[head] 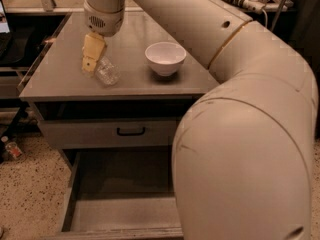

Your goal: Place water bottle into middle drawer

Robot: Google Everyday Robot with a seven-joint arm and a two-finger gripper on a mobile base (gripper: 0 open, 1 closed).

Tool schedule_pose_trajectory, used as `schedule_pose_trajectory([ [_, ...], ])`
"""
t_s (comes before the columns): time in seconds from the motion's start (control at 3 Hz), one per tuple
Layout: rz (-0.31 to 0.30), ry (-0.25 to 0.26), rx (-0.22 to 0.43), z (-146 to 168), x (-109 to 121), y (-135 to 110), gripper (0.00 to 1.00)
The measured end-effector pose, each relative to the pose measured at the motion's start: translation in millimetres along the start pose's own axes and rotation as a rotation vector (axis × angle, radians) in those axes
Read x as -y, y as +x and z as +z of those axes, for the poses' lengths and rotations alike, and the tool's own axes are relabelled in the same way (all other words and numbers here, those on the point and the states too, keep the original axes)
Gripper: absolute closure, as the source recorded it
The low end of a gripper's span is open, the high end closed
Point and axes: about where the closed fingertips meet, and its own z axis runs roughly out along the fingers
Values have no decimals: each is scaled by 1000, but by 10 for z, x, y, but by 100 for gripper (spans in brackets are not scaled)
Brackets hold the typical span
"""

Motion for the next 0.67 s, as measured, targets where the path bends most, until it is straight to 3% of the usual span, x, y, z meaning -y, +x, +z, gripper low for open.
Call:
schedule_pose_trajectory([
  [0.67,29,-61,25,319,30,-216,0],
])
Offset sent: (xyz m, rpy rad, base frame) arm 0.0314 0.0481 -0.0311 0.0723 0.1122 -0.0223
